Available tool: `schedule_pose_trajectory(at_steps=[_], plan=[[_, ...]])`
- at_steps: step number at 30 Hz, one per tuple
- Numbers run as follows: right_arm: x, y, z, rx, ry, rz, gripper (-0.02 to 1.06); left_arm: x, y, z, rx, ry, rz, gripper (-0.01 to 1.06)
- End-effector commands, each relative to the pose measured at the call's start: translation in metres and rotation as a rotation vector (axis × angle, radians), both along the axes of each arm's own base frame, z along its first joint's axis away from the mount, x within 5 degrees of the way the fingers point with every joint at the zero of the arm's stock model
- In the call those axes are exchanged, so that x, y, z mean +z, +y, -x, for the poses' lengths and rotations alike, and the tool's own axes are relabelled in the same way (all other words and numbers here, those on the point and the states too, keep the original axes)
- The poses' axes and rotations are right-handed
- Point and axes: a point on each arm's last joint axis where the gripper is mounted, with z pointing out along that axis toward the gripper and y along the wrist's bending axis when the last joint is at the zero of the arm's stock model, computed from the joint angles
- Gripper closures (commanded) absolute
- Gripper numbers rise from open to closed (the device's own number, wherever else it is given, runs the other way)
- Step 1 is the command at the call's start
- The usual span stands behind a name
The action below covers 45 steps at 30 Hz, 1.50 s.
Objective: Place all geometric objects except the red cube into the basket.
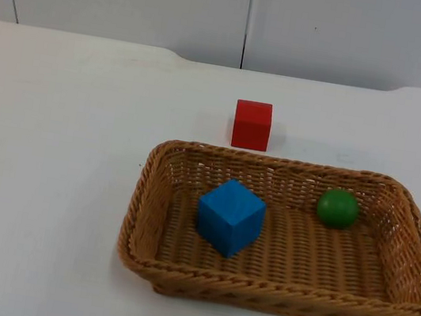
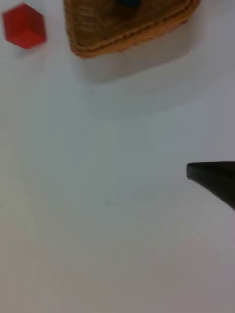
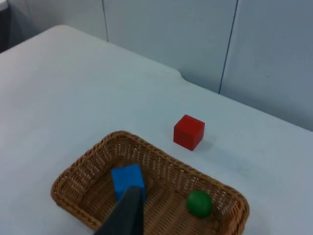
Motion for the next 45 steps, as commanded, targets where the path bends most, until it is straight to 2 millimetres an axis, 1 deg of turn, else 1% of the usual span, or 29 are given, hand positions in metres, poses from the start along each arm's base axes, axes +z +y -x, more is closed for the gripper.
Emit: schedule_pose_trajectory(at_steps=[1, 2, 3, 7, 8, 9, 10, 12, 13, 18, 19, 20, 24, 27, 28, 30, 32, 39, 41, 42, 43, 45], plan=[[-0.009, -0.014, 0.024, 0.01, -0.032, -0.009, -0.01, 0.01, 0.002, 0.024, -0.007, -0.08, 0.006, 0.0], [-0.009, -0.014, 0.024, 0.01, -0.032, -0.009, -0.01, 0.01, 0.002, 0.024, -0.007, -0.08, 0.006, 0.0], [-0.013, -0.022, 0.037, 0.011, -0.054, -0.021, -0.01, 0.014, 0.002, 0.036, -0.009, -0.123, 0.009, 0.0], [-0.027, -0.038, 0.065, 0.007, -0.071, -0.05, -0.01, 0.02, 0.008, 0.067, -0.002, -0.213, -0.04, 0.0], [-0.027, -0.038, 0.065, 0.007, -0.071, -0.05, -0.01, 0.02, 0.008, 0.067, -0.002, -0.213, -0.04, 0.0], [-0.031, -0.041, 0.07, 0.006, -0.067, -0.053, -0.01, 0.019, 0.01, 0.074, 0.0, -0.224, -0.051, 0.0], [-0.034, -0.045, 0.076, 0.005, -0.069, -0.058, -0.01, 0.017, 0.01, 0.08, 0.002, -0.238, -0.053, 0.0], [-0.041, -0.051, 0.085, 0.003, -0.066, -0.066, -0.01, 0.005, 0.011, 0.088, 0.001, -0.244, -0.045, 0.0], [-0.041, -0.051, 0.085, 0.003, -0.066, -0.066, -0.01, 0.005, 0.011, 0.088, 0.001, -0.244, -0.045, 0.0], [-0.049, -0.061, 0.102, 0.002, -0.079, -0.069, -0.01, -0.028, 0.011, 0.108, -0.002, -0.267, -0.028, 0.0], [-0.049, -0.061, 0.102, 0.002, -0.079, -0.069, -0.01, -0.028, 0.011, 0.108, -0.002, -0.267, -0.028, 0.0], [-0.05, -0.061, 0.102, 0.002, -0.068, -0.062, -0.01, -0.032, 0.011, 0.111, -0.001, -0.279, -0.027, 0.0], [-0.058, -0.064, 0.104, -0.014, 0.003, 0.005, -0.01, -0.032, 0.013, 0.128, 0.004, -0.376, -0.021, 0.0], [-0.061, -0.066, 0.104, -0.024, 0.024, 0.029, -0.01, -0.033, 0.013, 0.131, -0.001, -0.375, -0.015, 0.0], [-0.061, -0.067, 0.104, -0.031, 0.026, 0.037, -0.01, -0.036, 0.012, 0.133, -0.002, -0.329, -0.01, 0.0], [-0.061, -0.067, 0.104, -0.031, 0.028, 0.038, -0.01, -0.038, 0.012, 0.134, -0.003, -0.308, -0.009, 0.0], [-0.063, -0.067, 0.104, -0.031, 0.039, 0.045, -0.01, -0.047, 0.012, 0.134, -0.005, -0.236, -0.017, 0.0], [-0.064, -0.066, 0.103, -0.039, 0.052, 0.024, -0.01, -0.048, 0.012, 0.132, 0.0, -0.244, -0.016, 0.0], [-0.069, -0.064, 0.099, -0.039, 0.058, 0.028, -0.01, -0.048, 0.012, 0.132, 0.0, -0.244, -0.016, 0.0], [-0.075, -0.061, 0.096, -0.04, 0.07, 0.034, -0.01, -0.048, 0.012, 0.132, 0.0, -0.244, -0.016, 0.0], [-0.075, -0.061, 0.096, -0.04, 0.07, 0.034, -0.01, -0.048, 0.012, 0.132, 0.0, -0.244, -0.016, 0.0], [-0.089, -0.056, 0.087, -0.041, 0.09, 0.044, -0.01, -0.048, 0.012, 0.132, 0.0, -0.244, -0.016, 0.0]])
